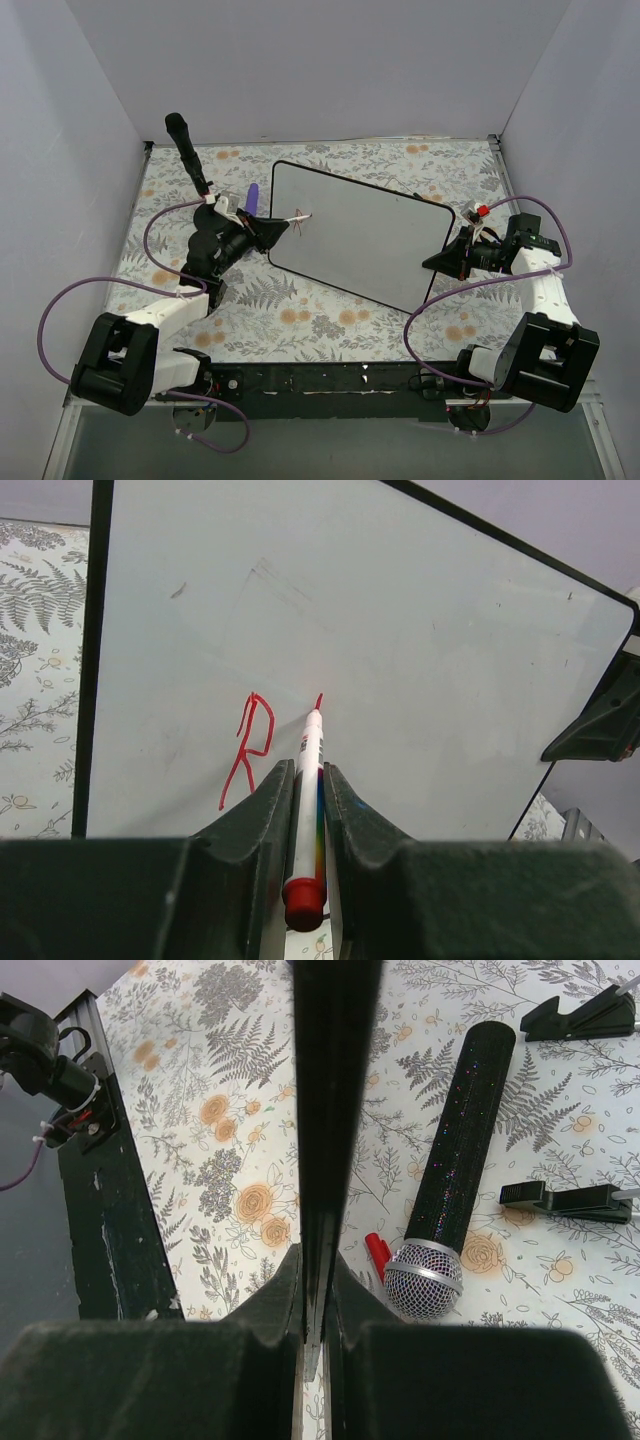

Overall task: Write a sentence on the whiteboard
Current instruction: Write with the whiteboard marker without the cap on the whiteboard.

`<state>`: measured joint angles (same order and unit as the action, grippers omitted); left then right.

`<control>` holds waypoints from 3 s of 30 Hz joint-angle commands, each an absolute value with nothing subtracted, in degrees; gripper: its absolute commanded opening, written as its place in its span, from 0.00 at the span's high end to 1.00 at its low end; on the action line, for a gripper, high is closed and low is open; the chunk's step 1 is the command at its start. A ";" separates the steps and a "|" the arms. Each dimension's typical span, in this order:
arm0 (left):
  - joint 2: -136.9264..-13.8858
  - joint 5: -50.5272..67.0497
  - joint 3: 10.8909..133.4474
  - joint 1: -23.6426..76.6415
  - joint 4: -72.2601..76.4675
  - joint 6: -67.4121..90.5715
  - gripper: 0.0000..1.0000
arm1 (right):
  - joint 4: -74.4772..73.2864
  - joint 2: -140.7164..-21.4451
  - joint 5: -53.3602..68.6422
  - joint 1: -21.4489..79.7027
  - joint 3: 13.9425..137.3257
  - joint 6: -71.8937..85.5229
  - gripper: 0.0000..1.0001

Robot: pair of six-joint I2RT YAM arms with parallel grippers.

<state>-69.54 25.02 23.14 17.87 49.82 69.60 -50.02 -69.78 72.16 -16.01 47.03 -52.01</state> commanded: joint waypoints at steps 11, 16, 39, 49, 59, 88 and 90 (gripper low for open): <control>-63.55 26.28 22.59 18.02 47.03 68.29 1.00 | -49.22 -69.35 70.49 -15.29 48.25 -55.20 0.99; -62.31 24.44 21.97 18.10 43.77 66.71 1.00 | -49.22 -69.35 70.58 -15.29 48.16 -55.20 0.99; -67.85 24.78 23.91 18.02 45.00 66.71 1.00 | -49.13 -69.35 70.49 -15.29 48.16 -55.20 0.99; -69.34 27.07 24.35 18.02 46.41 68.20 1.00 | -49.13 -69.26 70.49 -15.29 48.16 -55.20 0.99; -68.91 26.98 23.82 18.02 44.92 67.94 1.00 | -49.04 -69.43 70.40 -15.29 48.16 -55.19 0.99; -66.53 24.42 19.95 18.02 39.98 67.15 1.00 | -49.13 -69.52 70.40 -15.21 48.16 -55.20 0.99; -67.06 25.13 20.56 18.10 41.22 67.94 1.00 | -49.13 -69.52 70.31 -15.21 48.16 -55.11 0.99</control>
<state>-66.54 24.88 20.45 18.02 40.03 67.99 -49.98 -69.87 71.79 -15.99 47.03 -52.05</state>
